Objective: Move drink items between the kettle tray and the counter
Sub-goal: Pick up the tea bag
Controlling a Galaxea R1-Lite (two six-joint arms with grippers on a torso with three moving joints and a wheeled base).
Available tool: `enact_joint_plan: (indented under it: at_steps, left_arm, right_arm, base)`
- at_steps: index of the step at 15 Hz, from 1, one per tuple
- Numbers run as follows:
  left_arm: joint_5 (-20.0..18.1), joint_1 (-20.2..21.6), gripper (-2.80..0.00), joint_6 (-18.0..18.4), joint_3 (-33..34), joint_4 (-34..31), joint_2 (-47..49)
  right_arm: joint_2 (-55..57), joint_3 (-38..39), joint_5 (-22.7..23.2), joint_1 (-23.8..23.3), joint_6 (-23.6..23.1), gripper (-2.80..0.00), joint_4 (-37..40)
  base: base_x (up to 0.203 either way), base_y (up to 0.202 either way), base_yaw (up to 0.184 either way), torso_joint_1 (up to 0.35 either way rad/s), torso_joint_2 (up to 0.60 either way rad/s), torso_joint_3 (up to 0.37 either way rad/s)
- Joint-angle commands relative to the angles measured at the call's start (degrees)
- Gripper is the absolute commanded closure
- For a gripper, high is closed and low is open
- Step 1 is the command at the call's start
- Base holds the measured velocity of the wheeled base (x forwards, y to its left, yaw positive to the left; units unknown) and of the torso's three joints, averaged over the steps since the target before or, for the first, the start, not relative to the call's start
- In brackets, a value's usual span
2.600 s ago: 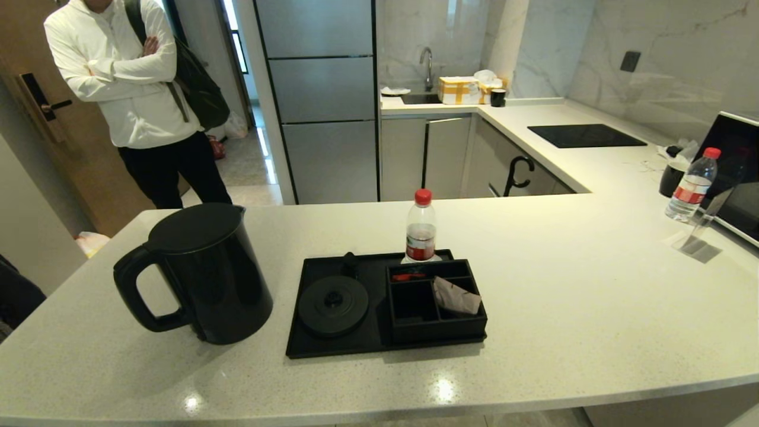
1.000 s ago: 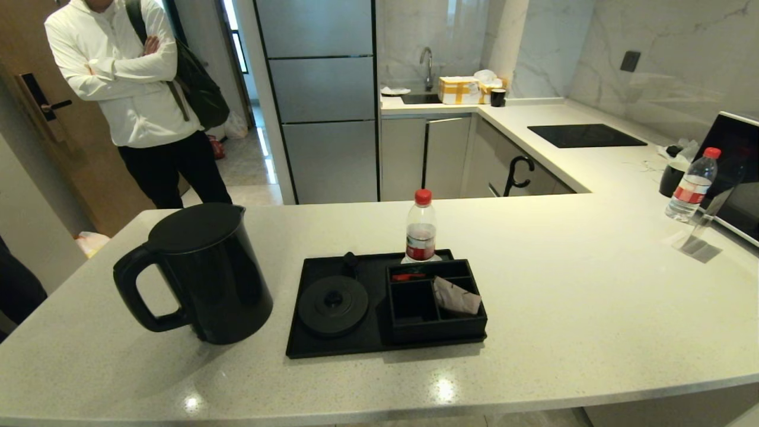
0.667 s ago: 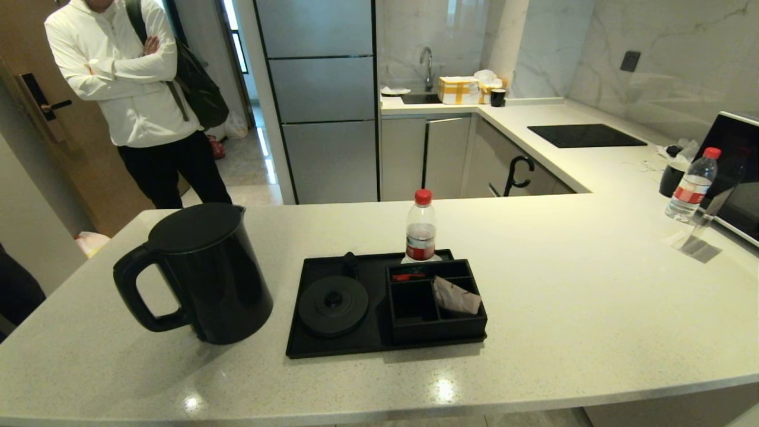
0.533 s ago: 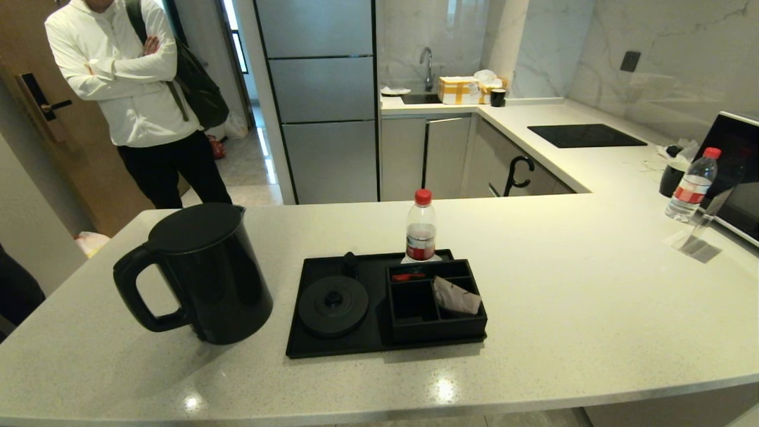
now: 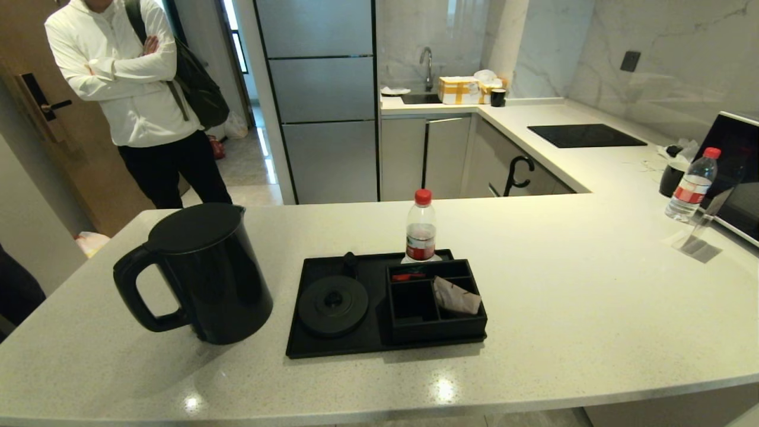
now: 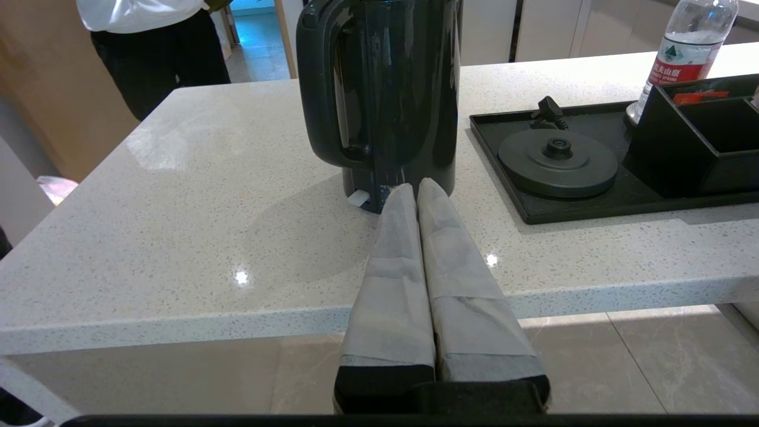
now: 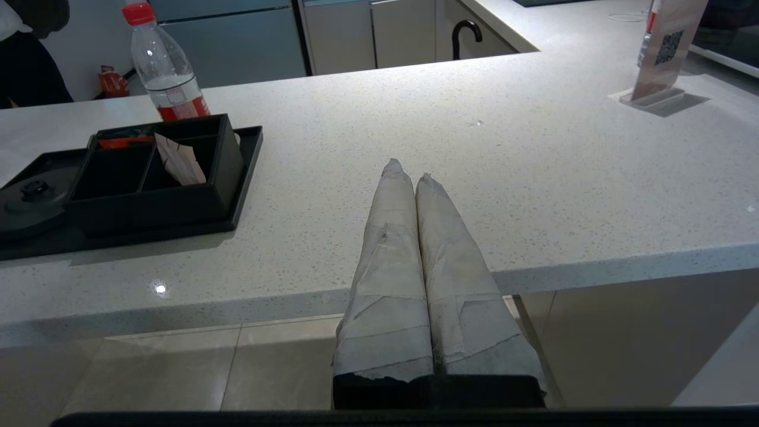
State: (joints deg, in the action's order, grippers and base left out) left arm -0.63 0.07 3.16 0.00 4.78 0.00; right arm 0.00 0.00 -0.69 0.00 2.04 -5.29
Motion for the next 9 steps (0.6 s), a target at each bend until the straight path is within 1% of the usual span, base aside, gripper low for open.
enact_joint_plan:
  at_steps: [1,6,8,9]
  left_arm:
    - [0.02,0.01,0.0,0.01,1.94,0.05,0.0]
    - [0.02,0.01,0.0,0.01,1.94,0.05,0.0]
    - [0.02,0.01,0.0,0.01,1.93,0.05,0.0]
    - [0.02,0.01,0.0,0.01,2.01,0.05,0.0]
  right_arm:
    - [0.0,1.76,-0.01,0.0,-0.2,0.0,-0.07]
    - [0.0,1.48,-0.03,0.0,-0.02,0.0,0.65]
    - [0.1,-0.4,0.32,0.0,-0.12,0.0,1.6]
    - [0.43,-3.04,0.59,0.0,0.03,0.0,3.07]
  base:
    - [0.0,0.0,0.0,0.0,0.0,0.0]
    - [0.0,0.0,0.0,0.0,0.0,0.0]
    - [0.0,0.0,0.0,0.0,0.0,0.0]
    - [0.0,0.0,0.0,0.0,0.0,0.0]
